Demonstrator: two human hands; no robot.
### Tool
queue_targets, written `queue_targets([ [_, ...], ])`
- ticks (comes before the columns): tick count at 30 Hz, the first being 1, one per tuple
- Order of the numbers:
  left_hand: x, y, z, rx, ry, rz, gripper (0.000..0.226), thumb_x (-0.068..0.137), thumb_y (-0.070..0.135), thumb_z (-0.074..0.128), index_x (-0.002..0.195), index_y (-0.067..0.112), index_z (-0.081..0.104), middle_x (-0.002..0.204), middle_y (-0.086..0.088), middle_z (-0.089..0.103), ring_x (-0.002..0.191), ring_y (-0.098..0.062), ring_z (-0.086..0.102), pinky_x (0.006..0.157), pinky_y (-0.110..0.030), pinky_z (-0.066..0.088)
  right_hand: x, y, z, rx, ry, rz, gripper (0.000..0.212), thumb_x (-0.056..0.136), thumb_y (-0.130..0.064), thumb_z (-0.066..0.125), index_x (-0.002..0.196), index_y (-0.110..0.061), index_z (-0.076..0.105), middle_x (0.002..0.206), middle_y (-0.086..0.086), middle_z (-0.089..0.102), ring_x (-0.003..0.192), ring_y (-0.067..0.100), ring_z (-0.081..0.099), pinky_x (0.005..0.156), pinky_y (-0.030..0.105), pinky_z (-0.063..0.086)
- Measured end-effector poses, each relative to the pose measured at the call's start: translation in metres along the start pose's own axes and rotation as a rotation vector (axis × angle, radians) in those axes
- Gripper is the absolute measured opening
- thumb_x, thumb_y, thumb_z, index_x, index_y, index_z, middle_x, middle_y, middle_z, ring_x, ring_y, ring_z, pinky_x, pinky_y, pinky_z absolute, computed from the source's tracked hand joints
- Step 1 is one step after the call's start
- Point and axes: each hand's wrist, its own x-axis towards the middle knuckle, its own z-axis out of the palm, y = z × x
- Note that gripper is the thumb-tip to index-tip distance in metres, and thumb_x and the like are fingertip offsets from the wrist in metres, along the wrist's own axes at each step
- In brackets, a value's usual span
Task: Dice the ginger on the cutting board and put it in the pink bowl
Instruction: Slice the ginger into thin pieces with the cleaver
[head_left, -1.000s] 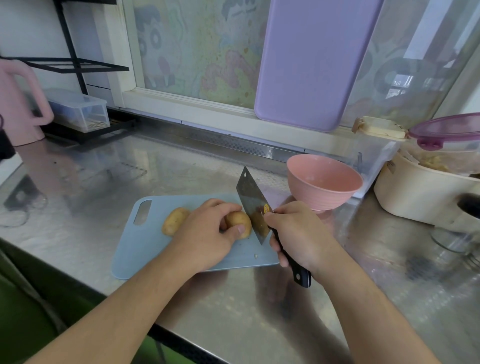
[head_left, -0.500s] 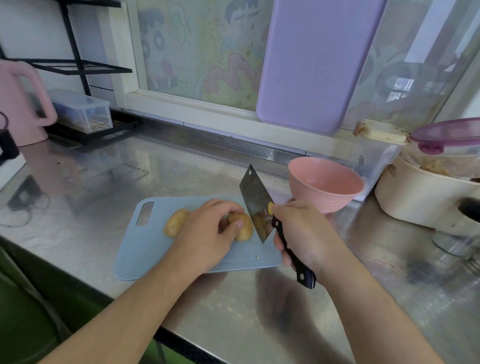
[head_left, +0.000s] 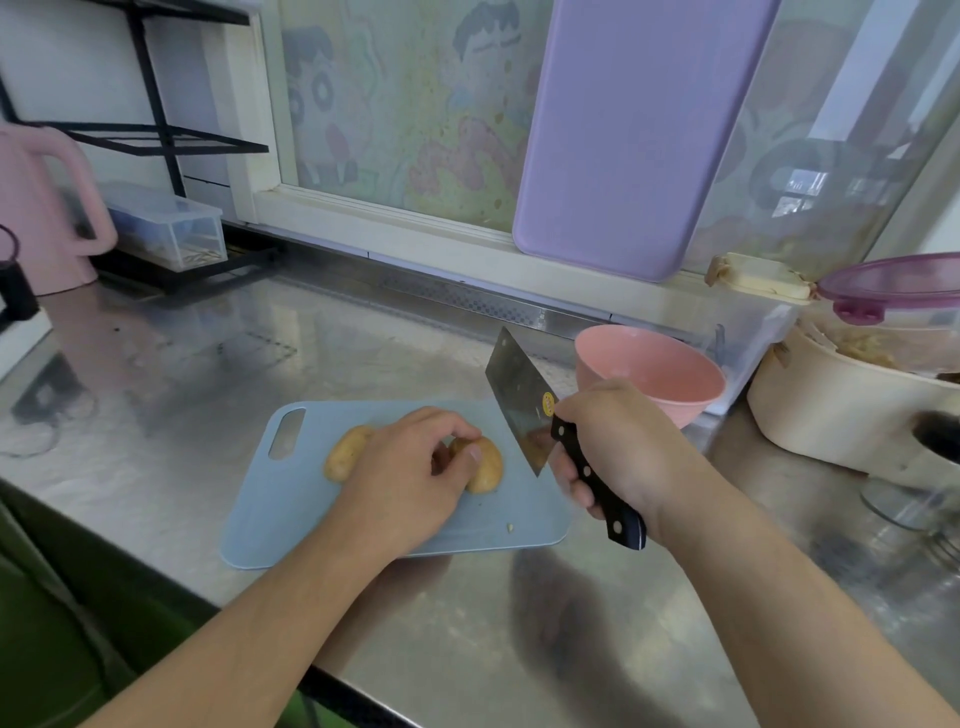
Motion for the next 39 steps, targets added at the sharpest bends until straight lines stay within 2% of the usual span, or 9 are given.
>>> queue_targets([
  [2,-0.001,0.0,0.0,0.004,-0.001,0.001,0.011,0.099,0.029,0.067,0.107,0.034,0.073,0.105,0.025,0.066,0.097,0.005,0.057,0.078,-0.001,0.037,-0.002,0.004,0.003,0.047,-0.018,0.014,0.033,0.093,-0.019,0.048,0.071,0.0,0.065,0.053,0.014,0.059,0.04,0.024,0.047,0.051,0.03,0.036],
  [6,-0.002,0.0,0.0,-0.022,0.002,-0.016,0.014,0.098,0.03,0.069,0.11,0.036,0.074,0.098,0.026,0.065,0.096,0.006,0.056,0.075,-0.001,0.038,-0.01,0.008,0.009,0.078,-0.038,0.011,0.025,0.1,-0.019,0.052,0.081,-0.006,0.061,0.055,0.012,0.059,0.039,0.023,0.047,0.051,0.03,0.036],
  [9,-0.002,0.001,-0.002,-0.021,-0.016,0.006,0.018,0.098,0.03,0.069,0.113,0.038,0.074,0.102,0.022,0.068,0.095,0.003,0.058,0.076,-0.004,0.041,-0.014,0.008,0.01,0.127,-0.072,-0.004,0.024,0.104,-0.014,0.05,0.084,-0.006,0.059,0.054,0.012,0.055,0.039,0.023,0.045,0.046,0.026,0.037],
  [12,-0.002,0.001,-0.001,-0.033,-0.005,-0.001,0.013,0.097,0.029,0.071,0.106,0.036,0.076,0.097,0.02,0.067,0.093,0.001,0.058,0.075,-0.005,0.041,-0.017,0.009,0.011,0.166,-0.083,-0.024,0.028,0.106,-0.013,0.049,0.081,-0.005,0.056,0.053,0.011,0.052,0.041,0.025,0.046,0.043,0.028,0.039],
  [18,-0.002,0.0,-0.002,-0.025,-0.008,0.042,0.01,0.097,0.026,0.071,0.103,0.033,0.074,0.104,0.02,0.066,0.088,-0.002,0.062,0.08,-0.012,0.046,-0.021,0.007,0.01,0.189,-0.09,-0.037,0.034,0.104,-0.013,0.049,0.071,-0.006,0.055,0.057,0.015,0.052,0.043,0.026,0.046,0.044,0.03,0.039],
  [27,-0.002,0.001,-0.001,0.025,-0.008,0.025,0.012,0.096,0.028,0.072,0.106,0.033,0.073,0.105,0.022,0.063,0.091,0.0,0.06,0.075,-0.002,0.039,-0.023,0.006,0.014,0.205,-0.116,-0.019,0.033,0.104,-0.009,0.047,0.073,-0.002,0.056,0.057,0.016,0.054,0.042,0.028,0.049,0.044,0.033,0.045],
  [31,-0.002,0.001,0.0,0.036,-0.002,0.01,0.012,0.096,0.031,0.072,0.107,0.035,0.073,0.105,0.023,0.063,0.093,0.004,0.058,0.075,-0.001,0.038,-0.023,0.005,0.012,0.172,-0.111,-0.038,0.034,0.106,-0.011,0.045,0.077,0.0,0.058,0.057,0.017,0.055,0.039,0.025,0.048,0.042,0.027,0.042],
  [35,-0.002,0.001,0.0,0.032,-0.002,-0.002,0.013,0.096,0.032,0.072,0.108,0.035,0.074,0.105,0.022,0.064,0.09,0.001,0.06,0.077,-0.005,0.041,-0.023,0.005,0.01,0.087,-0.078,-0.076,0.038,0.105,-0.011,0.045,0.085,0.018,0.058,0.056,0.019,0.055,0.034,0.025,0.047,0.039,0.021,0.039],
  [39,-0.002,0.001,0.001,0.041,0.005,0.005,0.012,0.095,0.031,0.073,0.107,0.035,0.074,0.105,0.021,0.064,0.088,0.0,0.061,0.081,-0.015,0.046,-0.024,0.004,0.008,0.017,-0.078,-0.095,0.038,0.104,-0.011,0.047,0.081,0.017,0.058,0.056,0.022,0.054,0.033,0.025,0.048,0.041,0.02,0.037],
])
